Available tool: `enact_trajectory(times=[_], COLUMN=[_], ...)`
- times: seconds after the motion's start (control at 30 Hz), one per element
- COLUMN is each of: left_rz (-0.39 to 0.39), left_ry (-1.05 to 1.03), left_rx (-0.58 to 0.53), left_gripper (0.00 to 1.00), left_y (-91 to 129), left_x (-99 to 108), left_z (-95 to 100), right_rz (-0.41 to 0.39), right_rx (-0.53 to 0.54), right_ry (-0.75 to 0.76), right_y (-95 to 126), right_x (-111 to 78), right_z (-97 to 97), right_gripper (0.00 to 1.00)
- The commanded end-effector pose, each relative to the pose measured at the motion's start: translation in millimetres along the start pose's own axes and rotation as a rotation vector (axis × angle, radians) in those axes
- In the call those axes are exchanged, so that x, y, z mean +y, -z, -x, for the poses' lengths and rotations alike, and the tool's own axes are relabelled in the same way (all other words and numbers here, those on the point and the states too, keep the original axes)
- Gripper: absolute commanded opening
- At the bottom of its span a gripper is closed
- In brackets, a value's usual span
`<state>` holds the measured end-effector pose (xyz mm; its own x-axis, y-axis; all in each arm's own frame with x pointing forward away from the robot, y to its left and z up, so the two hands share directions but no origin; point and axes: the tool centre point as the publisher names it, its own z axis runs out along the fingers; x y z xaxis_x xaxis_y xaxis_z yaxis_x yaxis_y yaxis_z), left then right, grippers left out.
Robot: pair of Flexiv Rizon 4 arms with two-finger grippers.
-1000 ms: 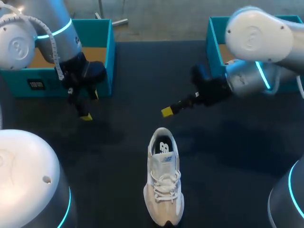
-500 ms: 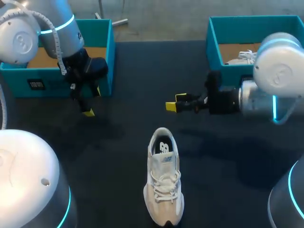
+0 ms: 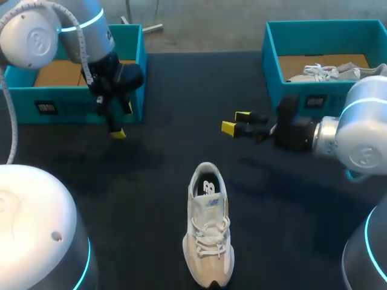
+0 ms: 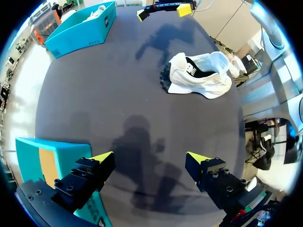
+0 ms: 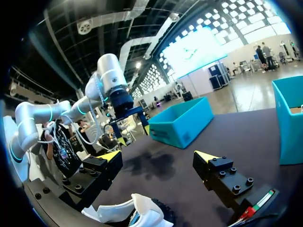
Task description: Take the shoe out of the shoebox, open the shoe tongue, remove and reinsert the insole, then place the shoe into the shoebox
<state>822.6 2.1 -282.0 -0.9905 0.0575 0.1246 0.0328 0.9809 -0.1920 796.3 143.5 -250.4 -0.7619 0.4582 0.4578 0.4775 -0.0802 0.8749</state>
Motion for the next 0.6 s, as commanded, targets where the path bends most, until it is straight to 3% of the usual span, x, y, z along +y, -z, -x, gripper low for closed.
enact_trajectory(times=[0.03, 0.6], left_rz=[0.016, 0.029], left_ry=[0.001, 0.040], left_rx=[0.015, -0.002], left_gripper=[1.00, 1.00], left_y=[1, 13], left_x=[-9, -21], left_z=[9.7, 31.1], right_rz=[-0.026, 0.031], right_rx=[-0.132, 0.006], right_ry=[-0.002, 0.029], right_y=[-3, 11], right_x=[11.5, 60.1], right_z=[5.1, 58.8], right_gripper=[1.00, 1.00])
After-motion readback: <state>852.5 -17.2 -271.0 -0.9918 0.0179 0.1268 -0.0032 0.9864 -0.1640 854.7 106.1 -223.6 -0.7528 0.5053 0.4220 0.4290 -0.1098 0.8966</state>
